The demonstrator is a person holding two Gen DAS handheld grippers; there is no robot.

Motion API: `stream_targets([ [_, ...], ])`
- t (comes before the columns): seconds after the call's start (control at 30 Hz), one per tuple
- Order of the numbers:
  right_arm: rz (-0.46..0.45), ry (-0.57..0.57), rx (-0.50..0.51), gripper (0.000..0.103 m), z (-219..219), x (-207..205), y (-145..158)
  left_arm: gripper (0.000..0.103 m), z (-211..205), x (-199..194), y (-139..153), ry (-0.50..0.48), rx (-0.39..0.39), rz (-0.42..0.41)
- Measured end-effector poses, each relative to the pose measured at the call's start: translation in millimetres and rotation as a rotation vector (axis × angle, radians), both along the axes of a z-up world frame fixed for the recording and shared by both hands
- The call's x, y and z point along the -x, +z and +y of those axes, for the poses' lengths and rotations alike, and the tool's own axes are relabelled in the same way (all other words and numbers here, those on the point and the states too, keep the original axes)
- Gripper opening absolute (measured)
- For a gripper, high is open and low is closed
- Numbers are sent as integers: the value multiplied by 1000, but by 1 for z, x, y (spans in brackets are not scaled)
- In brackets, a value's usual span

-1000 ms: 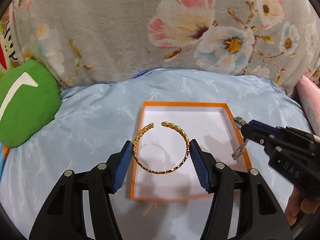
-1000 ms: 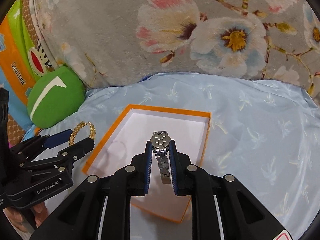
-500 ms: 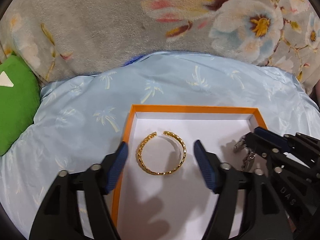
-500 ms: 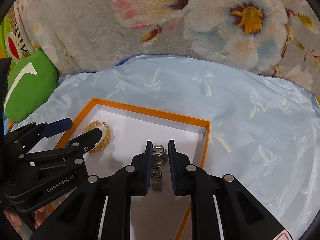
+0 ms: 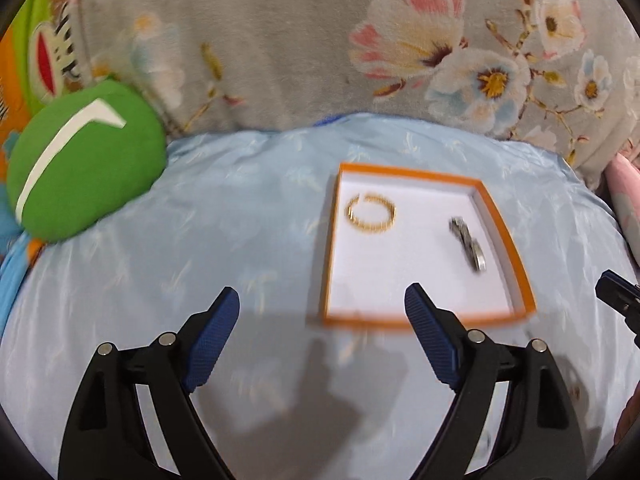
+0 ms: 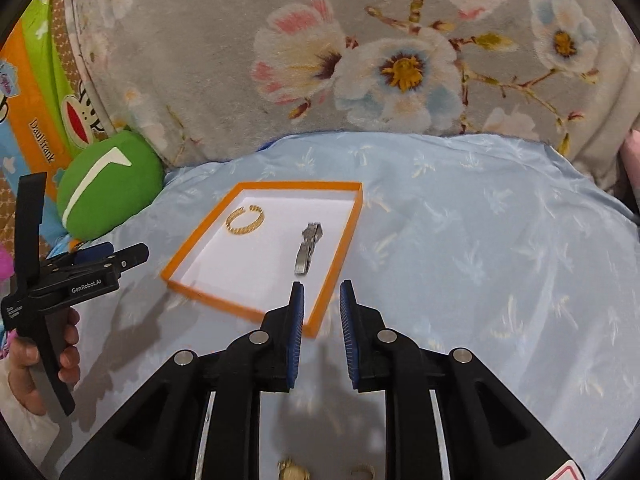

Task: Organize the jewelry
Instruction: 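Grasp the gold watch with the right tool while the left tool grasps the pearl bracelet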

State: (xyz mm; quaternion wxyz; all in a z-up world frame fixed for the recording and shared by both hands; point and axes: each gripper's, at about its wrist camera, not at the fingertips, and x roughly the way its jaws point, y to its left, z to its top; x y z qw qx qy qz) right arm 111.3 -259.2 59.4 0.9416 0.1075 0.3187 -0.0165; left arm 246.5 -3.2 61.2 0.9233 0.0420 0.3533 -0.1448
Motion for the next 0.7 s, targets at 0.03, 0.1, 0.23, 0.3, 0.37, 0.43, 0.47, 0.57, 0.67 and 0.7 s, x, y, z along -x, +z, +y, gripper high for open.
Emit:
stream_targets([
  [0.03, 6, 3, -10, 19, 2, 12, -3, 82, 6, 11, -3, 3, 2, 13],
  [0.1, 22, -8, -6, 20, 9, 41, -13, 82, 22, 38, -11, 11, 10, 41],
  [0.23, 63, -30, -20, 26, 20, 84, -37, 82, 40, 84, -28, 26, 26, 88],
  [0.3, 83, -42, -22, 26, 22, 94, -48, 82, 44, 102, -37, 30, 44, 114],
  [0.37, 97, -57, -24, 26, 24, 103, -56, 82, 45, 117, -44, 34, 66, 137],
  [0.43, 97, -56, -37, 26, 25, 107, -60, 82, 44, 128, -50, 35, 77, 155],
  [0.47, 98, -55, -28, 26, 25, 107, -61, 82, 43, 132, -53, 37, 79, 161],
  [0.57, 95, -33, -8, 27, 26, 103, -59, 82, 38, 143, -58, 22, 80, 171],
  [0.67, 89, -5, 15, 39, 26, 92, -57, 82, 35, 150, -60, 13, 91, 173],
  [0.7, 93, 8, 24, 42, 27, 88, -57, 82, 34, 151, -61, 9, 90, 174],
])
